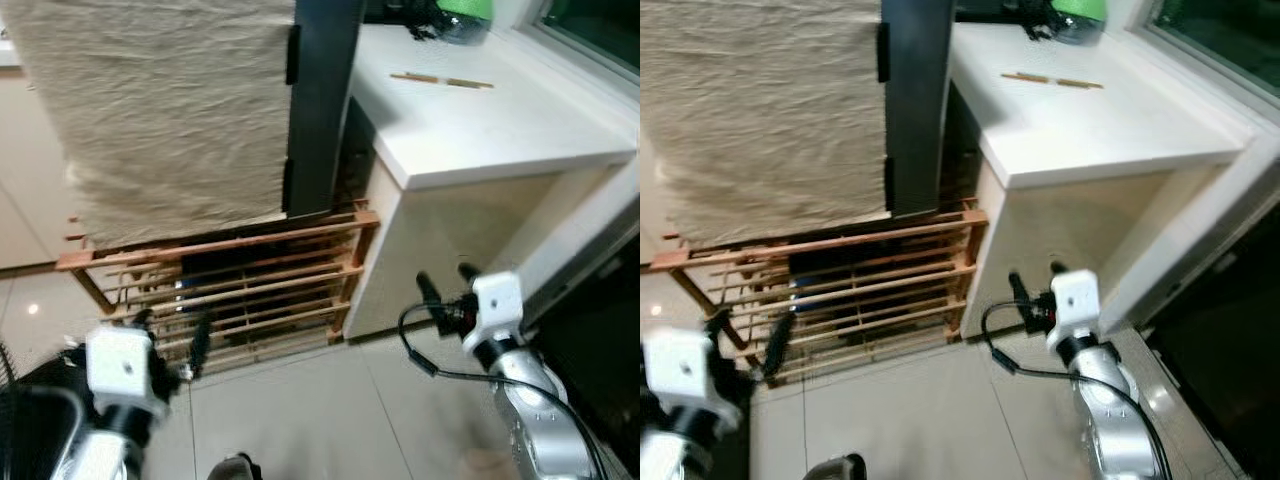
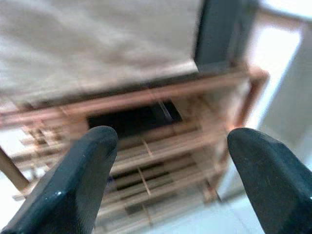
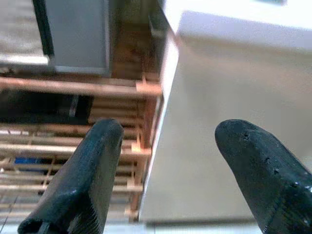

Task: Clothes washing

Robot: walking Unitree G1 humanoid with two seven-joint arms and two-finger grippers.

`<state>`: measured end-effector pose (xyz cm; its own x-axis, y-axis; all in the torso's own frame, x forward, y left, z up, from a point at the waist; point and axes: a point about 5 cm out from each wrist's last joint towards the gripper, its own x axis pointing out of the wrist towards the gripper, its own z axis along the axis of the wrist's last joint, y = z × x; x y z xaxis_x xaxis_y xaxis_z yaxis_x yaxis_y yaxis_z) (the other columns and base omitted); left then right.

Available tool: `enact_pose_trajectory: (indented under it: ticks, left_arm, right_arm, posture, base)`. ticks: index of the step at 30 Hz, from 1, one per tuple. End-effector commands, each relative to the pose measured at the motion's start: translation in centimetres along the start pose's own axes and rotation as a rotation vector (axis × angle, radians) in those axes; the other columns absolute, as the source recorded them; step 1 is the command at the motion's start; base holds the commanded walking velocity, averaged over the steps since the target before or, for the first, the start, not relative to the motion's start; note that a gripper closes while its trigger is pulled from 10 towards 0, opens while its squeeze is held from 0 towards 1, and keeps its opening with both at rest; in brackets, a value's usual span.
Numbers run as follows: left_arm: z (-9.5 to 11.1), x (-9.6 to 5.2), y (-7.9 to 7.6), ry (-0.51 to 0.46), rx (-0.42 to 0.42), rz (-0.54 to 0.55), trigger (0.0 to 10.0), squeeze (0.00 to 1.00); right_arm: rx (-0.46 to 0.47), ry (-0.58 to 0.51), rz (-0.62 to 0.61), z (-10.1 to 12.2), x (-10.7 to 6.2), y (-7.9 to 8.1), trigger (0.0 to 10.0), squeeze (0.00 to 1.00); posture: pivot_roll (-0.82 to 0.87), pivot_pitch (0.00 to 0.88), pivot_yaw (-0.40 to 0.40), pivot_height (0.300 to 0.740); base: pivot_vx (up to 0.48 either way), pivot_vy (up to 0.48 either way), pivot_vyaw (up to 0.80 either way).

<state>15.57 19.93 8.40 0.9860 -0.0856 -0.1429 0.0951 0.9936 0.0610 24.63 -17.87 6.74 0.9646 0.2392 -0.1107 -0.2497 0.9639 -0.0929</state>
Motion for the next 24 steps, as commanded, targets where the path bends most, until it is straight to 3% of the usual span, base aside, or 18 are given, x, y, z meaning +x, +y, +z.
enact_pose_trajectory:
  ticks: [1, 5, 15, 24]
  left_arm:
    - [1.0, 0.9, -0.8, -0.066, 0.036, -0.033, 10.0, 0.0]
    - [3.5, 3.0, -0.6, -0.151, 0.027, -0.048, 10.0, 0.0]
    - [2.2, 4.5, -0.6, -0.101, 0.094, -0.088, 10.0, 0.0]
    - [1.8, 5.1, -0.3, -0.087, 0.117, -0.101, 10.0, 0.0]
  right_arm:
    - [0.003, -0.029, 0.001, 0.7, 0.7, 0.2, 10.0, 0.0]
    - [0.065, -0.076, -0.023, 2.1, 2.6, 1.0, 10.0, 0.0]
    - [0.001, -0.086, 0.059, 2.6, 4.7, 2.7, 10.0, 0.0]
    - [-0.004, -0.086, 0.111, 2.9, 5.9, 3.8, 10.0, 0.0]
  posture:
    - [0.02, 0.065, -0.057, 0.74]
    - [0.01, 0.047, -0.045, 0.74]
    - [0.01, 0.035, -0.025, 0.74]
    - [0.02, 0.028, -0.022, 0.74]
  base:
    - [0.0, 0.0, 0.0]
    - [0.0, 0.0, 0.0]
    - [0.0, 0.0, 0.0]
    - [0.0, 0.098, -0.77]
